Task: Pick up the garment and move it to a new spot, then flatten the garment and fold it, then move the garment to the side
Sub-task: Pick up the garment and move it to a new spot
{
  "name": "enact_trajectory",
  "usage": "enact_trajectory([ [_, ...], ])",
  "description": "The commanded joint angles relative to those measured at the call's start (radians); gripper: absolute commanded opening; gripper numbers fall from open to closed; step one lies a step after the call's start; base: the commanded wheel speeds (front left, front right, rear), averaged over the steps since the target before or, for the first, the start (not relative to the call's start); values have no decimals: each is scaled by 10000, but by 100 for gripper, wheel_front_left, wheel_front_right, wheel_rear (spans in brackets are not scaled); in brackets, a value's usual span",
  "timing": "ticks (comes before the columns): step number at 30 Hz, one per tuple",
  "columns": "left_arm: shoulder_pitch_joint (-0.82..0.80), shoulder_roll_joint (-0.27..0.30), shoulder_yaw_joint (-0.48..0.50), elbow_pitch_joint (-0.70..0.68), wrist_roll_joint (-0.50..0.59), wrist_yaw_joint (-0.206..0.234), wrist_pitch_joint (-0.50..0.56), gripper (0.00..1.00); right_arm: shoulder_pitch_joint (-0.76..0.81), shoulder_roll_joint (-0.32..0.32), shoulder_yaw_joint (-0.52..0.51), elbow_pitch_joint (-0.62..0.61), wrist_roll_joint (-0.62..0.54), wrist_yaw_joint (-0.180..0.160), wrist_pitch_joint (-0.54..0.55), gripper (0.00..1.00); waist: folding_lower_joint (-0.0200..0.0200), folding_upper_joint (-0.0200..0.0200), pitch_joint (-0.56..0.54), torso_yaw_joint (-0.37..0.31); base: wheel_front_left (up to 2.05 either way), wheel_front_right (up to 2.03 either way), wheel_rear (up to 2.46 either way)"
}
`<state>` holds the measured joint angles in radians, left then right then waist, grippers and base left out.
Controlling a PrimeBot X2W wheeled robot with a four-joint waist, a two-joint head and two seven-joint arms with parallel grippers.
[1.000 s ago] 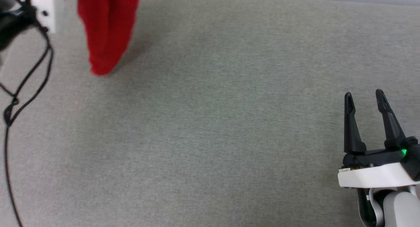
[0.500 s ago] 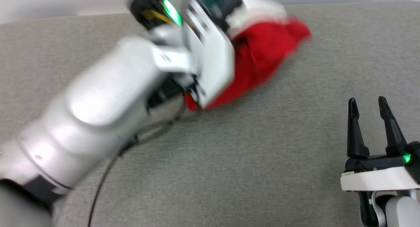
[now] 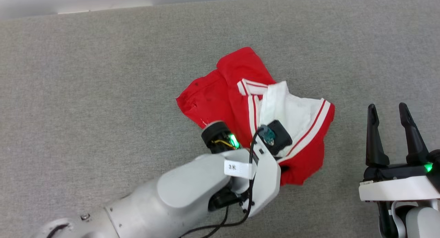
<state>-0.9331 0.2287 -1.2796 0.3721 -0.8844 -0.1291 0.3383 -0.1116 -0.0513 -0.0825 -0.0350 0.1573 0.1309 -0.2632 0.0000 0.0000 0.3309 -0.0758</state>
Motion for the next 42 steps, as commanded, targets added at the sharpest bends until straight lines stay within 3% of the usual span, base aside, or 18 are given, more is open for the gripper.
enact_trajectory([
  [1, 106, -42, 12, 41, 15, 0, -73, 0, 34, 19, -6, 12, -9, -3, -24, 100, 0, 0, 4, 49, 0, 0, 0],
  [4, 408, -208, -5, 82, 175, 0, -163, 0, 90, 19, -22, 63, -125, -3, -23, 100, 0, 0, -96, 194, 0, 0, 0],
  [5, 366, -230, 1, 147, 191, 0, -359, 4, 118, 19, -37, 87, -171, -3, -24, 100, 0, 0, -173, 252, 0, 0, 0],
  [6, 300, -279, -1, 213, 207, 0, -610, 100, 149, 19, -50, 115, -191, -3, -24, 100, 0, 0, -257, 312, 0, 0, 0],
  [13, 88, -402, 625, 679, 290, 133, -2943, 100, 569, 19, -74, 236, -382, -3, -24, 100, 0, 0, -1113, 775, 0, 0, 0],
  [17, 354, -129, 1200, 703, 597, 812, -4354, 100, 827, 19, -62, 266, -403, -3, -24, 100, 0, 0, -1536, 980, 0, 0, 0],
  [22, 997, 524, 2070, 564, 1009, 2117, -5809, 100, 1125, 19, -110, 280, -432, -3, -24, 100, 0, 0, -1964, 1177, 0, 0, 0],
  [28, 2546, 1161, 3892, -532, 1875, 3556, -6050, 100, 1393, 19, -168, 265, -454, -3, -24, 100, 0, 0, -2318, 1398, 0, 0, 0],
  [33, 4455, 1356, 5805, -1789, 3137, 4297, -6034, 100, 1571, 19, -183, 276, -464, -3, -24, 100, 0, 0, -2529, 1513, 0, 0, 0],
  [37, 6000, 1172, 7212, -2526, 4027, 4505, -6036, 100, 1625, 19, -185, 292, -484, -3, -23, 100, 0, 0, -2665, 1569, 0, 0, 0],
  [42, 7521, 633, 8608, -3012, 4926, 4249, -6037, 100, 1795, 19, -190, 322, -487, -3, -24, 100, 0, 0, -2858, 1640, 0, 0, 0],
])
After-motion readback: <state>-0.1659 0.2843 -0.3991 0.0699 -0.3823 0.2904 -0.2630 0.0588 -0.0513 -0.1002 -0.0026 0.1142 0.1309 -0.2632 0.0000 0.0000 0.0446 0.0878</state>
